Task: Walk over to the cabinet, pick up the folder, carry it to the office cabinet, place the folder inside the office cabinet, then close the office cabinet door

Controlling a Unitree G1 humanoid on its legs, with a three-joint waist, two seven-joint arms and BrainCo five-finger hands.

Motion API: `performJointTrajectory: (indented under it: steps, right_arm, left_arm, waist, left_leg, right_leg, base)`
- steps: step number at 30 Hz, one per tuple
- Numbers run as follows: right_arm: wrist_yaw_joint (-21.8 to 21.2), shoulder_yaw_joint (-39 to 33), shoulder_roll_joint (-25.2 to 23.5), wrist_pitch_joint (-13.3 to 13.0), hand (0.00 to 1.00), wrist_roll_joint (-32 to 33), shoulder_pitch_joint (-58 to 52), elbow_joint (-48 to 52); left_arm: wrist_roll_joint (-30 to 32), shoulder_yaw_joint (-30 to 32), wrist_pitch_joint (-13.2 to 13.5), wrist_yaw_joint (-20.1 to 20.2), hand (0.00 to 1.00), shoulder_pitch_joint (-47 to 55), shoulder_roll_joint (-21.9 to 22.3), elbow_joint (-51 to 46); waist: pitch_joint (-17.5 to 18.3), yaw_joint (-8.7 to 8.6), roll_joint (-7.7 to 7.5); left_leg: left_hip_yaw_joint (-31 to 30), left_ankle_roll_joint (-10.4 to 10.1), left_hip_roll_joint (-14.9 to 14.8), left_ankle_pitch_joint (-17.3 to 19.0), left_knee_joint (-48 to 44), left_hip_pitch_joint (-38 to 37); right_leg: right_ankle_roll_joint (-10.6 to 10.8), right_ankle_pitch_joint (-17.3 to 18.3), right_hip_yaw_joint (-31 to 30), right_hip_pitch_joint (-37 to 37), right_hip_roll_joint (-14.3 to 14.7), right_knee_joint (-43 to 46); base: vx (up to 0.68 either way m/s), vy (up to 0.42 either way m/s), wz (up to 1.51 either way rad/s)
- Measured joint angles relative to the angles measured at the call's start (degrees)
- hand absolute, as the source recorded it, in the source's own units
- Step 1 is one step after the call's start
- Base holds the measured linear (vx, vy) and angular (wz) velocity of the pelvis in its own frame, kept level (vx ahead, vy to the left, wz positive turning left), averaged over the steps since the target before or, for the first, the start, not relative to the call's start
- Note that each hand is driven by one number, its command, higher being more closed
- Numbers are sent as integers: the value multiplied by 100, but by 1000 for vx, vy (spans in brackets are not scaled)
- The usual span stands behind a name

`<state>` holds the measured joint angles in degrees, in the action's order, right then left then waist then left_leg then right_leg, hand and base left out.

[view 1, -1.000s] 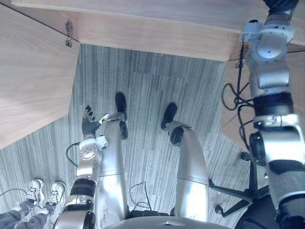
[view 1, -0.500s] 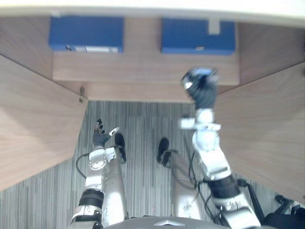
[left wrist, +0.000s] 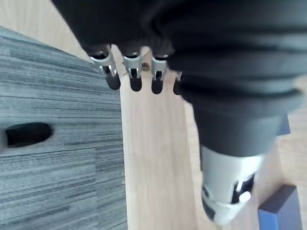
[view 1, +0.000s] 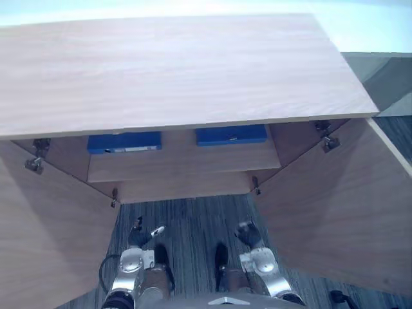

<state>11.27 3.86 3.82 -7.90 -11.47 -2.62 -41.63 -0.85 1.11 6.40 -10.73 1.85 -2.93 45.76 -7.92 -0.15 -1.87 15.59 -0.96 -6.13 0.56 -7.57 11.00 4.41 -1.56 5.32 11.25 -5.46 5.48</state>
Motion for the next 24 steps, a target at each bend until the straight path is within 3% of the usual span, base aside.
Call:
performJointTrajectory:
  steps: [1,2,10,24]
  right_arm:
    - [5,-89,6,46,100,1,0,-138]
    - [14,-229,14,93,0,0,-10,-331]
    - [48,-791,-42,339,0,164,-155,-1090]
    - [70,-1415,-133,441,0,555,-156,-1346]
  left_arm:
    - [1,5,-21,5,0,7,-11,66]
    - [1,5,-40,14,0,18,-27,147]
    - [182,35,-141,110,0,142,-50,794]
    - [342,33,-223,113,0,277,-56,1164]
  waist:
    - [43,-8,3]
    - [99,-36,6]
    - [431,-51,-19]
    - [609,-145,-46]
  left_leg:
    - [14,16,23,-42,101,-77]
    - [18,18,62,-96,230,-176]
    - [137,-19,340,-421,1226,-962]
    - [261,84,552,-275,1248,-1243]
  right_leg:
    - [6,-45,-11,-65,6,-95]
    - [16,-98,-18,-160,11,-218]
    - [83,-235,-274,-549,-54,-676]
    - [187,-209,-553,-799,-218,-755]
  base:
    - [45,27,-12]
    - [19,25,-4]
    - [-29,38,-12]
    - [-3,28,-4]
